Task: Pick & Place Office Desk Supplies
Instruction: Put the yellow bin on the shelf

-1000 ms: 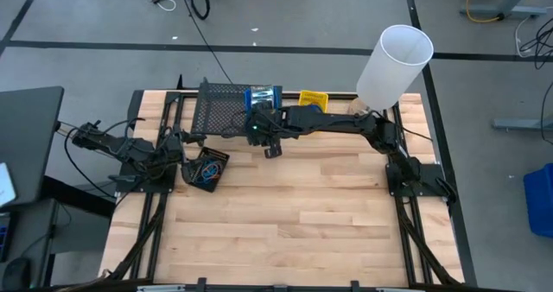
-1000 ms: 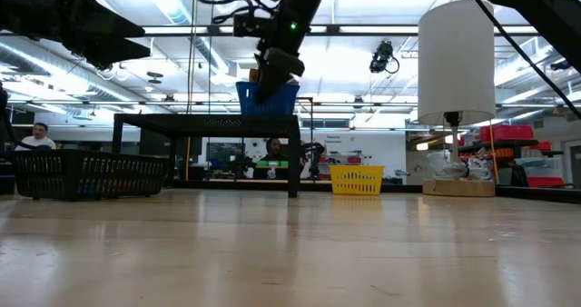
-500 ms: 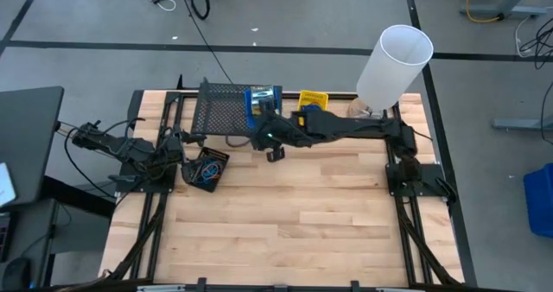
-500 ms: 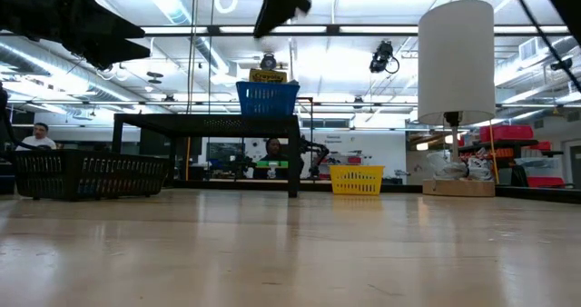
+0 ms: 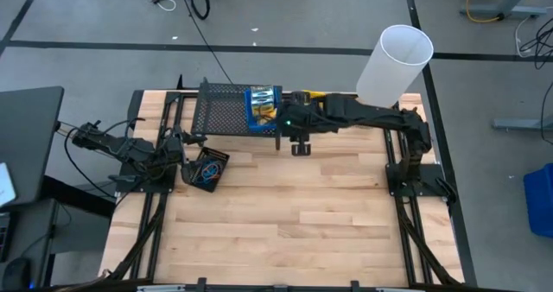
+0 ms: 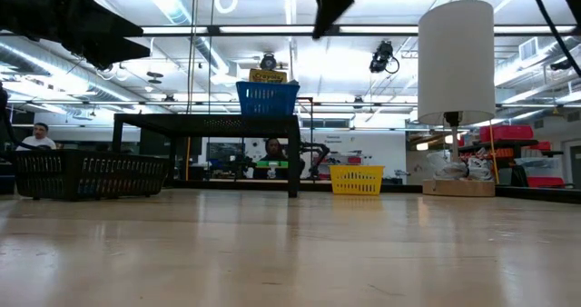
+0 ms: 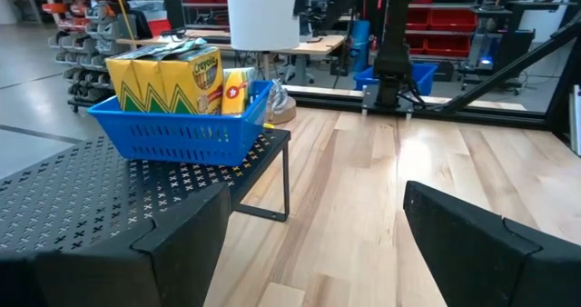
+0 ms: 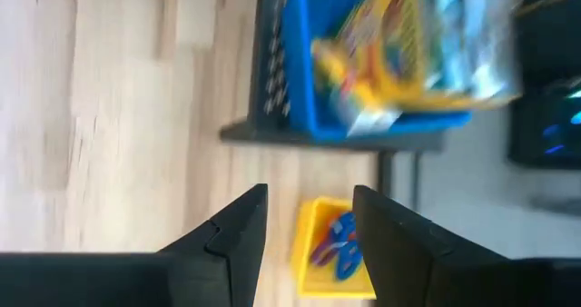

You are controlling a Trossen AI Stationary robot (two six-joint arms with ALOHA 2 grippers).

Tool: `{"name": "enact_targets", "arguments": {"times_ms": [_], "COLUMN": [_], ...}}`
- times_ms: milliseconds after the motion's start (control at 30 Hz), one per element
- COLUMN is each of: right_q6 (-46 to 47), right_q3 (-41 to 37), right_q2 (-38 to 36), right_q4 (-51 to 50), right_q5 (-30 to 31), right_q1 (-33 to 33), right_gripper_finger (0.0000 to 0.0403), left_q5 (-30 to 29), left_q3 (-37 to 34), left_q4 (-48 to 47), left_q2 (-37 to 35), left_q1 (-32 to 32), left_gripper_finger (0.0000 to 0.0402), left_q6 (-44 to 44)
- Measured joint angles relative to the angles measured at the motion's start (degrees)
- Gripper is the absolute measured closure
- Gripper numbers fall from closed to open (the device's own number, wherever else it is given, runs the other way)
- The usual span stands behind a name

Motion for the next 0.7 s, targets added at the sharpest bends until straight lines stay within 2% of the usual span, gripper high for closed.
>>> {"name": "enact_targets", "arguments": {"times_ms": [267, 433, 700], "right_q6": [-2.4, -5.8, -8.8], "right_q3": [-13.9, -23.6, -32.7], "right_q2": [-0.1, -0.1, -0.1], "right_q4": [3.7, 10.3, 18.6], "right_q5": [-7.1, -8.5, -12.8], "right_q1": [-9.3, -15.7, -24.2], "right_gripper_finger": [0.0229, 0.0229, 0.0229], "left_q5": [0.0, 0.0, 0.0], "left_q3": [0.0, 0.0, 0.0], "left_q4": [-0.1, -0.1, -0.1], "left_q2": [0.0, 0.0, 0.0], "left_q1": [0.0, 0.0, 0.0], "left_gripper_finger": [0.0067, 0.0067, 0.0067], "left_q6": [0.0, 0.0, 0.0]}}
